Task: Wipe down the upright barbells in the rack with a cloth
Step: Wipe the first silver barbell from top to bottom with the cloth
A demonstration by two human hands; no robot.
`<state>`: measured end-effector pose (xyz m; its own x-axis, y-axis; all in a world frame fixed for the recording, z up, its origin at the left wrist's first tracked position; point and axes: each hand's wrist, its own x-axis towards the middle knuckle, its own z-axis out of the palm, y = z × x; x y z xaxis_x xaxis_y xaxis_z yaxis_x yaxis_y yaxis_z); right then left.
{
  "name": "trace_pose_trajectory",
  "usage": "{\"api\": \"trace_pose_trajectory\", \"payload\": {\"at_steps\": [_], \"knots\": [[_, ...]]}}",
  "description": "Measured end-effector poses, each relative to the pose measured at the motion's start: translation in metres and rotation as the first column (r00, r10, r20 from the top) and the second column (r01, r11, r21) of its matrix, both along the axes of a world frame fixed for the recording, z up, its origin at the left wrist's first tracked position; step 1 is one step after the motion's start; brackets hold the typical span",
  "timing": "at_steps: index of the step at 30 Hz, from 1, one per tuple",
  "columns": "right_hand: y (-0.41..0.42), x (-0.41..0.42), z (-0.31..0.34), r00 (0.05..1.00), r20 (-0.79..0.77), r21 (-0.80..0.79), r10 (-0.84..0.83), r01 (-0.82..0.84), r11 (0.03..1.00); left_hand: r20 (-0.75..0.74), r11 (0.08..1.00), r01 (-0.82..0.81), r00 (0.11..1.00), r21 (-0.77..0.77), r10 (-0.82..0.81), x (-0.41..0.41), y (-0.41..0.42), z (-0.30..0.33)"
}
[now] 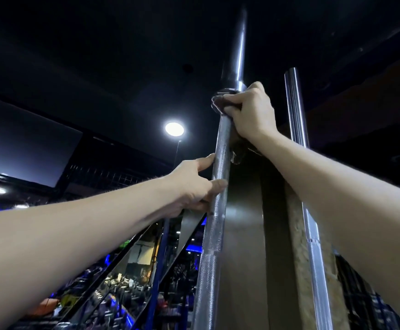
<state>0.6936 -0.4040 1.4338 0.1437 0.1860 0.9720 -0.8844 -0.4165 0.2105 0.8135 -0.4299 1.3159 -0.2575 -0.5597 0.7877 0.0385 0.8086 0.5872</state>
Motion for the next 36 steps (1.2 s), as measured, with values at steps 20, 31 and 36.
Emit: {"api": "trace_pose_trajectory", "payload": {"at_steps": [20, 31, 36], "knots": [[-0.022, -0.015, -0.077, 0.955, -0.274, -0.13, -0.117, 0.084, 0.988, 0.019, 0.999, 0.038, 0.999, 0.021, -0.039, 0.004, -0.011, 0.001], [-0.032, -0.003, -0.024, 0.981, -0.129, -0.092, -0.142, 0.13, 0.987, -0.023, 1.0, 0.008, 1.0, 0.019, -0.007, 0.004, -0.018, -0.003], [-0.033, -0.018, -0.073, 0.94, -0.297, -0.093, -0.168, 0.147, 0.985, -0.01, 1.0, 0.004, 1.0, -0.025, -0.005, 0.003, -0.02, -0.006]]}}
